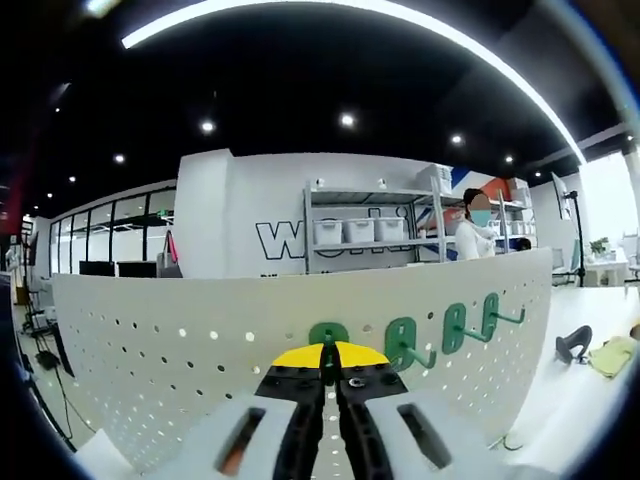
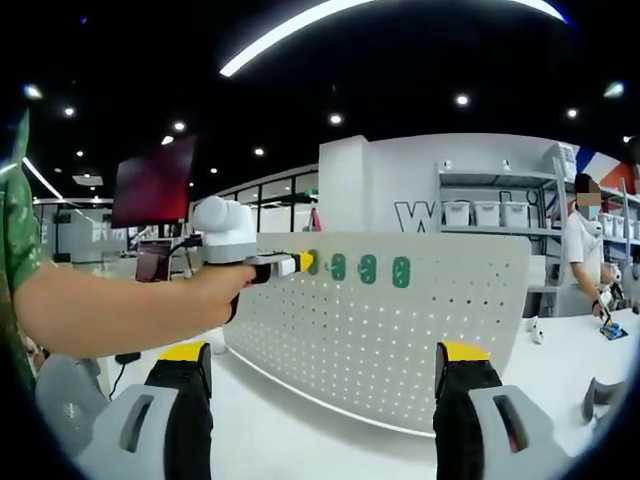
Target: Insert the hook assembly into the mounting plate slot until the hook locks in place.
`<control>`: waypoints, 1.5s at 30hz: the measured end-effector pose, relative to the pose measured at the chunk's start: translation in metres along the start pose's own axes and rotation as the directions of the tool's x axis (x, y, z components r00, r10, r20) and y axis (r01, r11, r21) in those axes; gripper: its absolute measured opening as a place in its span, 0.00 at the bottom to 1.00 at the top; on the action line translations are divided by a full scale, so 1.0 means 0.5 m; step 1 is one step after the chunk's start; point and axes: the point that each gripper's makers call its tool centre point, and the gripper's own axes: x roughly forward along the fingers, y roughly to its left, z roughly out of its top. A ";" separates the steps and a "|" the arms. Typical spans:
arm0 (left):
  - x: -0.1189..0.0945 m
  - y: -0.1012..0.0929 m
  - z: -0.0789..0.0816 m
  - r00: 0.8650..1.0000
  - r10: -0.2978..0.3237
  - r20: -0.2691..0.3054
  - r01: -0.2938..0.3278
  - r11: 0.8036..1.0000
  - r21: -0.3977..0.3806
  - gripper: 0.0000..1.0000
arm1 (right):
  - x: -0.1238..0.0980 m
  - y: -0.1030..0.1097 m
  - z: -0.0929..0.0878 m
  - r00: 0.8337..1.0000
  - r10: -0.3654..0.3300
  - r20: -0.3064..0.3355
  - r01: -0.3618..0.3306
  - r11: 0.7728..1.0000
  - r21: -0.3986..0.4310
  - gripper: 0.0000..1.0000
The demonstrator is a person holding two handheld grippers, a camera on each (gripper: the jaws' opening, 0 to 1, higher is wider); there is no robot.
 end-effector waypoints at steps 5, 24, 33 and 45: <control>0.000 -0.001 0.000 1.000 0.001 0.005 -0.001 1.000 0.021 0.03 | 0.000 -0.002 0.001 1.000 0.000 0.003 0.000 1.000 0.005 0.94; -0.002 0.002 -0.018 1.000 -0.008 -0.010 0.008 1.000 0.010 0.04 | 0.001 0.002 0.003 1.000 0.003 0.008 -0.003 1.000 0.008 0.93; -0.006 0.004 -0.007 1.000 -0.013 -0.002 0.013 1.000 0.012 0.03 | 0.003 0.004 -0.010 1.000 0.008 -0.007 -0.008 1.000 0.009 0.93; -0.010 0.003 -0.001 1.000 -0.014 0.022 0.015 0.999 -0.033 0.02 | 0.004 0.008 -0.011 1.000 0.015 -0.010 -0.015 1.000 0.010 0.93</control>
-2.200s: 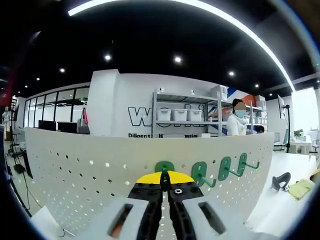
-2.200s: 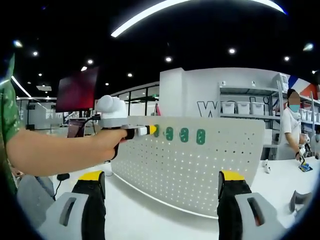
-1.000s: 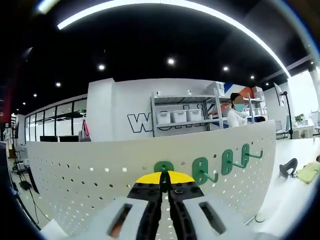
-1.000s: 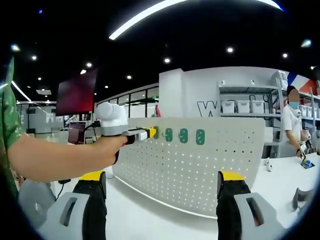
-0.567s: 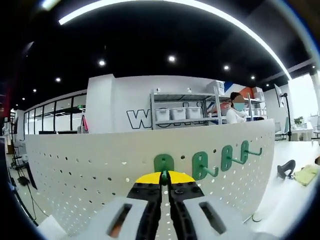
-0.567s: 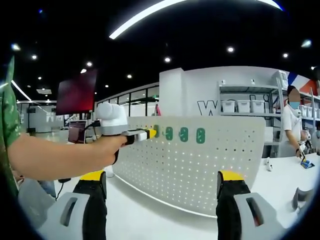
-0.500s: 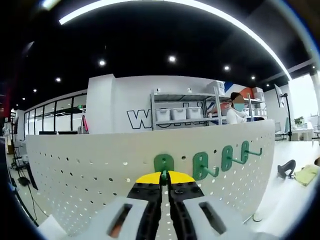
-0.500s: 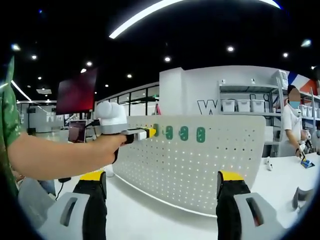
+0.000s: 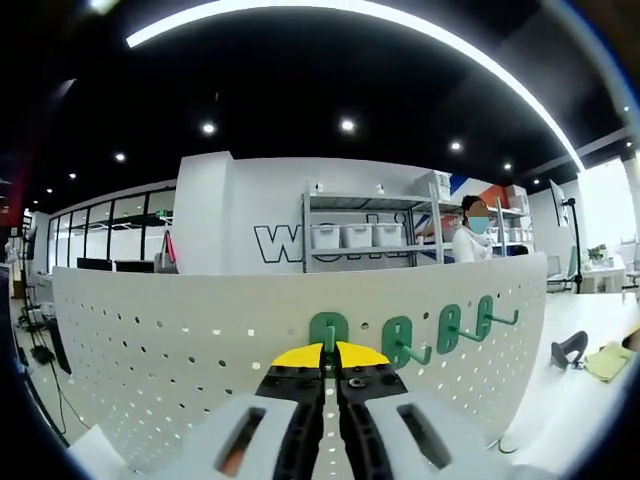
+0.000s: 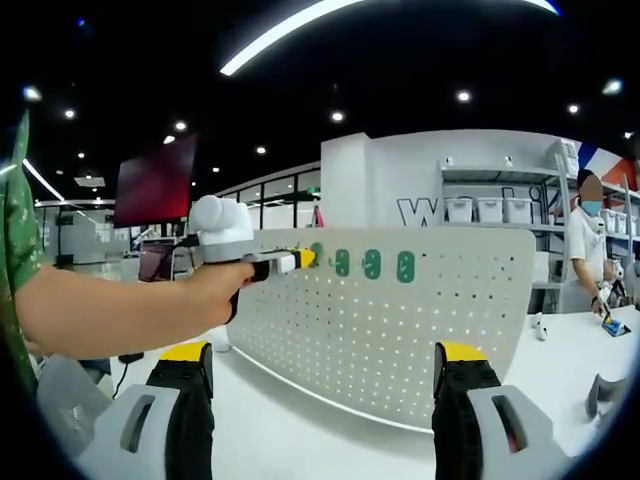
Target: Insert the hook assembly into the mounting plate slot until the hook locks in place.
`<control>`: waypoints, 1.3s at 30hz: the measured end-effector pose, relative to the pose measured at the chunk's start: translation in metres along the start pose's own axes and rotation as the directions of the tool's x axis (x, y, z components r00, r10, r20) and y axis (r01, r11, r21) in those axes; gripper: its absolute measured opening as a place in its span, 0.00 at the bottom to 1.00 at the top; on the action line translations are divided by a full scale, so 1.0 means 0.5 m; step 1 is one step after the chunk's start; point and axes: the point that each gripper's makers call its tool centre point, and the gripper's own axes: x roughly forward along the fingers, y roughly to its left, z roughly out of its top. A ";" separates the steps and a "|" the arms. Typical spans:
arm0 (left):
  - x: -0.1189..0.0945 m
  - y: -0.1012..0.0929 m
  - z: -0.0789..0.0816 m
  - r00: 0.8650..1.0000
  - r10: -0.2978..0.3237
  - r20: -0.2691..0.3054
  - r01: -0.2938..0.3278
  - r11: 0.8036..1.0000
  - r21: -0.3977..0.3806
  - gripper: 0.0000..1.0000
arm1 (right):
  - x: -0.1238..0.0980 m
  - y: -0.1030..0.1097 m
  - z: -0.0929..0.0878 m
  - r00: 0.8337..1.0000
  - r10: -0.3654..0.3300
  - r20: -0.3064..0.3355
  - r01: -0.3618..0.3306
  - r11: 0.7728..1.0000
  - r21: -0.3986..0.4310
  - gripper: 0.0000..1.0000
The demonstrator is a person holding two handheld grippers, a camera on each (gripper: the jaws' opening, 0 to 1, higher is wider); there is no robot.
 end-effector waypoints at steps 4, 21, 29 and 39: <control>0.001 0.000 -0.001 1.000 -0.003 0.008 0.003 1.000 -0.009 0.02 | -0.001 -0.001 0.000 1.000 -0.001 0.000 0.001 1.000 -0.001 0.93; 0.013 -0.003 -0.020 0.999 -0.010 -0.034 0.010 1.000 -0.013 0.03 | 0.002 -0.004 -0.007 1.000 0.000 -0.006 0.000 1.000 0.001 0.93; 0.013 -0.002 -0.022 0.999 -0.012 -0.040 0.011 1.000 -0.015 0.03 | 0.001 -0.005 -0.009 1.000 -0.002 -0.009 0.002 1.000 -0.001 0.92; 0.013 -0.003 -0.016 0.999 -0.015 -0.032 0.014 1.000 -0.004 0.04 | 0.002 -0.006 -0.010 1.000 -0.002 -0.011 0.002 1.000 0.001 0.92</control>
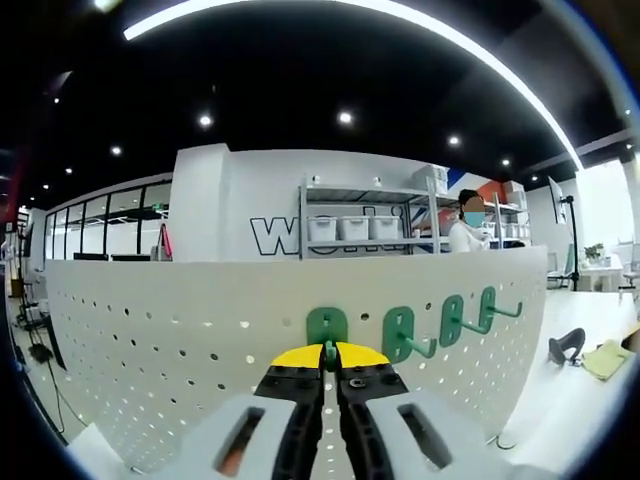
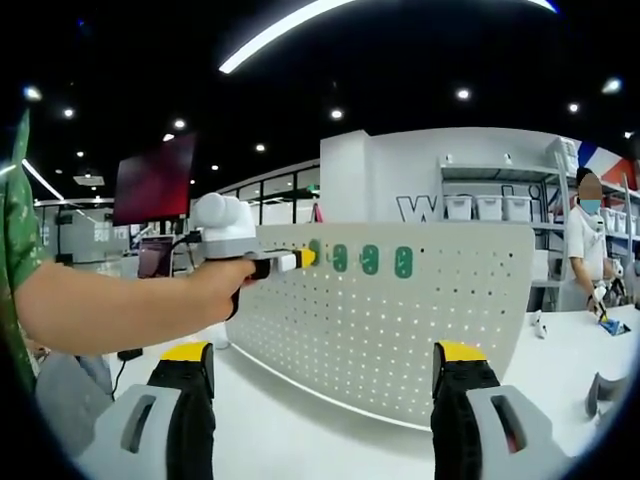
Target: Insert the hook assembly into the mounting plate slot until the hook locks in place.
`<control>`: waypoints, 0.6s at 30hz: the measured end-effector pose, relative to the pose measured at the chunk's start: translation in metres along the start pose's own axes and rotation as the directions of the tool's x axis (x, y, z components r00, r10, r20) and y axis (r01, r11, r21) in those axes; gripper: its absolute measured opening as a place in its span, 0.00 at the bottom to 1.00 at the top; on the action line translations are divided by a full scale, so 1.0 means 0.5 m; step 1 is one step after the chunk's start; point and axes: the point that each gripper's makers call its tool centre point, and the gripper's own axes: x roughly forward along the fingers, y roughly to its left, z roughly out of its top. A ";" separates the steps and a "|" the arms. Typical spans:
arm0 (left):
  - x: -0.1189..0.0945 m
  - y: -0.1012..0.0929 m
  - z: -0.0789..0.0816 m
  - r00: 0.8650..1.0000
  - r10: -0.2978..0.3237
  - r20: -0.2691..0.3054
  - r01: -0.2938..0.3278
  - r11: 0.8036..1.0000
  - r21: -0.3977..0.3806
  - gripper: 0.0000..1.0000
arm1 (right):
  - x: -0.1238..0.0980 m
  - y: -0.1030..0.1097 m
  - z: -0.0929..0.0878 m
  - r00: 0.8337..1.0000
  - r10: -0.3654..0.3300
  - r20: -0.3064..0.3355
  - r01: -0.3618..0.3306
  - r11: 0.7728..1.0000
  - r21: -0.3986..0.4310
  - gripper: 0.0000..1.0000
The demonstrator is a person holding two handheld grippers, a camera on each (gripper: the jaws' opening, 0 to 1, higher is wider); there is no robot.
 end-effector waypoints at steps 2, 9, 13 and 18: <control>0.001 0.000 0.000 1.000 0.000 0.000 0.000 1.000 -0.001 0.04 | 0.000 0.000 -0.001 1.000 0.001 -0.001 -0.001 1.000 -0.001 0.92; -0.001 0.000 0.002 1.000 0.004 0.009 -0.005 1.000 0.029 0.03 | 0.001 -0.001 -0.004 1.000 0.001 -0.005 -0.001 1.000 -0.001 0.91; -0.004 0.001 0.004 1.000 0.009 0.016 -0.009 1.000 0.025 0.02 | 0.001 0.000 -0.007 1.000 0.003 -0.009 -0.003 1.000 -0.002 0.91; -0.010 -0.003 0.028 0.999 0.007 0.043 -0.009 0.999 0.043 0.02 | 0.001 0.001 -0.006 1.000 0.004 -0.009 -0.004 1.000 -0.001 0.91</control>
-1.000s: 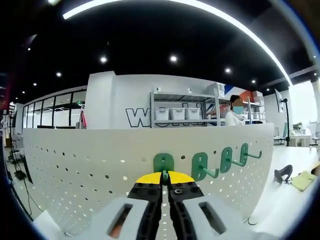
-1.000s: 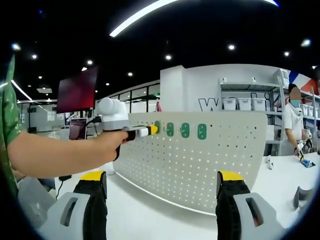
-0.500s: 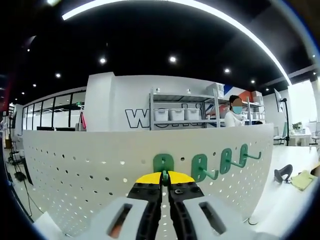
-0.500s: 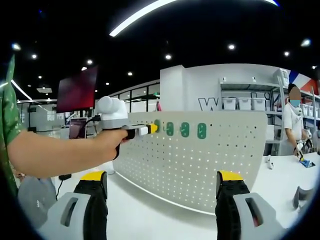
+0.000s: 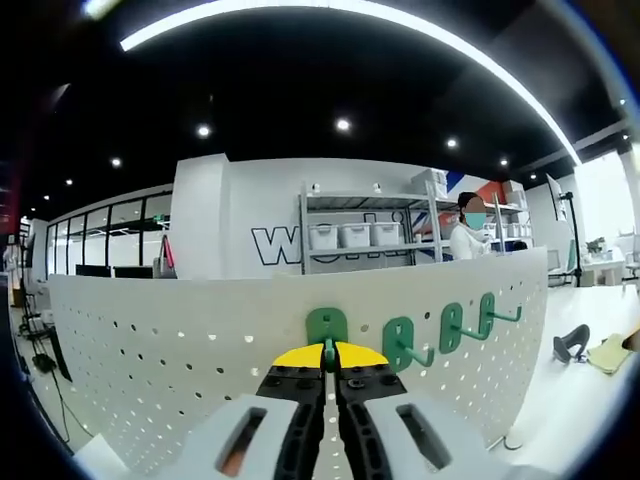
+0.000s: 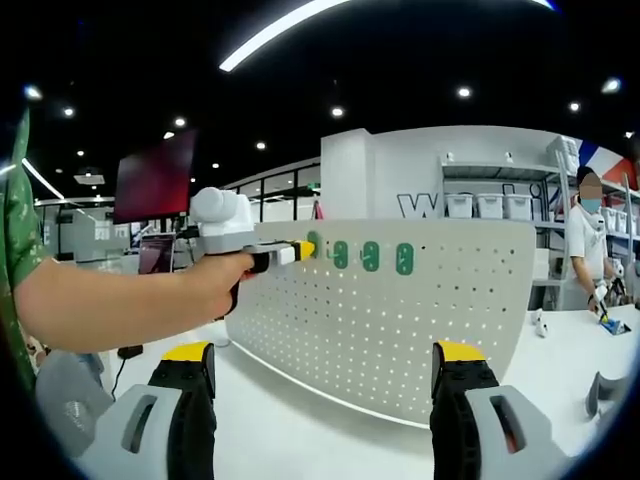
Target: Insert the hook assembly into the mounting plate slot until the hook locks in place.
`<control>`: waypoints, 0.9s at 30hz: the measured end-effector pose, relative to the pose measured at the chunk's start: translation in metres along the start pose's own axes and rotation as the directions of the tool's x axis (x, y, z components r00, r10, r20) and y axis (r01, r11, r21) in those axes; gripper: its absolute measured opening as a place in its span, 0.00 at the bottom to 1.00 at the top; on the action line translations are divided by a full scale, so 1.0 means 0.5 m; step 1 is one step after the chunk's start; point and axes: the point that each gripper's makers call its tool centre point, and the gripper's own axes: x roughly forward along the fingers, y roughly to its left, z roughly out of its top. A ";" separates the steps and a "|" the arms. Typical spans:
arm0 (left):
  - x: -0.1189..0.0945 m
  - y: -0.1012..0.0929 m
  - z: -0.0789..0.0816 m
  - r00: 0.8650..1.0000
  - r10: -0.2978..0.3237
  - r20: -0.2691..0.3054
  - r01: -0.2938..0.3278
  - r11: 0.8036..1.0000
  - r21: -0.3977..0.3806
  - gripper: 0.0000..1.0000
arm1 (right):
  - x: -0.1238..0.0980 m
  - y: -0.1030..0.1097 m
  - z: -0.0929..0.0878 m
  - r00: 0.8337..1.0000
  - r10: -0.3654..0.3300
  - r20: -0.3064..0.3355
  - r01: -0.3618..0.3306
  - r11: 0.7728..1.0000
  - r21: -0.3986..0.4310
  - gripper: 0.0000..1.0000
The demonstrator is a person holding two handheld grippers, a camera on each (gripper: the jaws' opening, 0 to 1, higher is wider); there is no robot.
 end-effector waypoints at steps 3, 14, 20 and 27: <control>0.003 0.004 0.000 1.000 0.004 -0.007 -0.004 1.000 0.002 0.02 | 0.002 0.004 0.003 1.000 0.005 0.004 -0.005 1.000 -0.004 0.91; 0.003 0.002 -0.004 1.000 0.003 -0.010 -0.003 1.000 0.001 0.02 | 0.000 0.004 0.002 1.000 0.007 0.002 -0.007 1.000 -0.002 0.91; 0.006 0.002 -0.012 1.000 0.007 -0.017 -0.006 1.000 0.002 0.02 | -0.002 0.003 0.006 1.000 0.006 0.008 -0.006 1.000 -0.003 0.91; 0.005 0.003 -0.012 1.000 0.010 -0.018 -0.010 1.000 0.010 0.02 | -0.002 0.002 0.005 1.000 0.005 0.007 -0.005 1.000 -0.003 0.91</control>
